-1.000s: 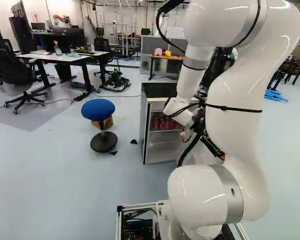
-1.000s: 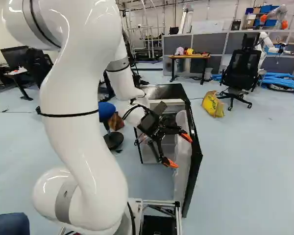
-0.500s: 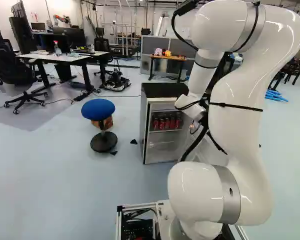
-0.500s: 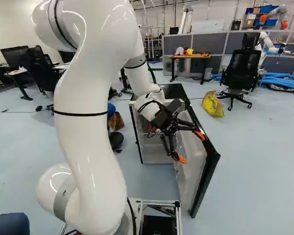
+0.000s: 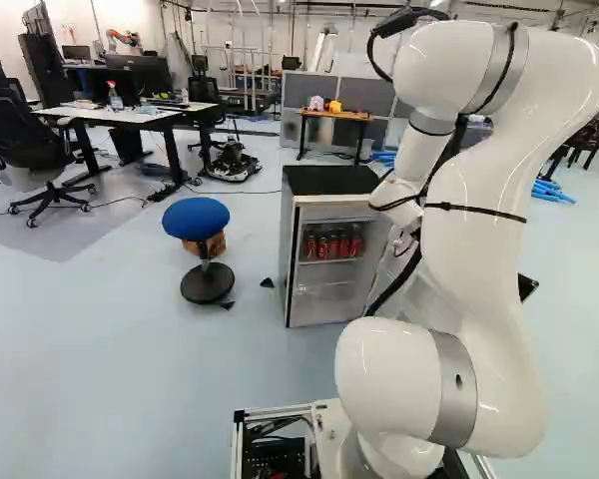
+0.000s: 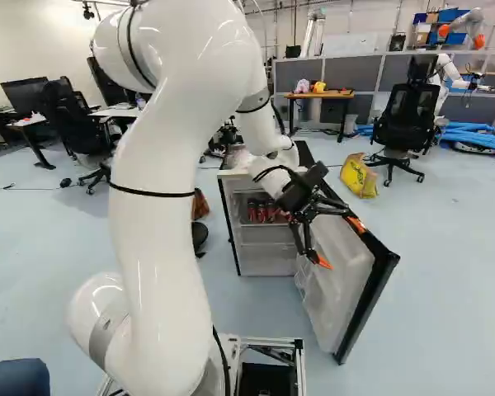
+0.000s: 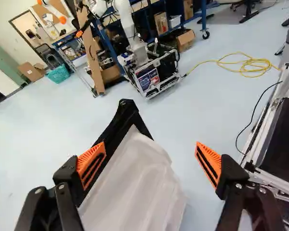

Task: Grab a drink from the fridge

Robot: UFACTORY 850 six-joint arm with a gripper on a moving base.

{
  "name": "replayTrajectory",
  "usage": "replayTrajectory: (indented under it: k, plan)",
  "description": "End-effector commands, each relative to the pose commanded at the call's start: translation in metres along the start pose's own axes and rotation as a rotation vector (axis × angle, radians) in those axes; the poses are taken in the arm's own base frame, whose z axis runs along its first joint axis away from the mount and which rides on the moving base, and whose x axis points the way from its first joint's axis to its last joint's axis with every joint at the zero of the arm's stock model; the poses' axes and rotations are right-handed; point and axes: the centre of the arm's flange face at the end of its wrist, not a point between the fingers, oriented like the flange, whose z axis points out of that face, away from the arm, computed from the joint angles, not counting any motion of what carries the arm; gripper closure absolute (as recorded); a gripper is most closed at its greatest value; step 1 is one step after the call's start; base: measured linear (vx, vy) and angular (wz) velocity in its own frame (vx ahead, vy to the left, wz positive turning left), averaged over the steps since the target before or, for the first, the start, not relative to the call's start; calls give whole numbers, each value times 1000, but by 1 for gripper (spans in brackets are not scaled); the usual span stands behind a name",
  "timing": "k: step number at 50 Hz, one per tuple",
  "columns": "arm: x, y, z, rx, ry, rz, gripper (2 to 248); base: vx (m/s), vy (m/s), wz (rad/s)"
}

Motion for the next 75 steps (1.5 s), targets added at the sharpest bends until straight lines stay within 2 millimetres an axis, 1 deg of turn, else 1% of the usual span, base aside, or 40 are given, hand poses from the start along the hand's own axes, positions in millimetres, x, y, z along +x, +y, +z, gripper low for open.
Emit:
replayTrajectory:
  k: [18,28,33,42,75]
  plan:
    - [-4,-42,19,-13,-29,64,3,0,0,0]
    - [-5,-44,20,1,-37,60,3,0,0,0]
    - [-4,-40,19,12,-36,49,3,0,0,0]
    - [1,-27,18,69,-30,1,3,0,0,0]
    - [23,24,3,414,-30,-228,3,0,0,0]
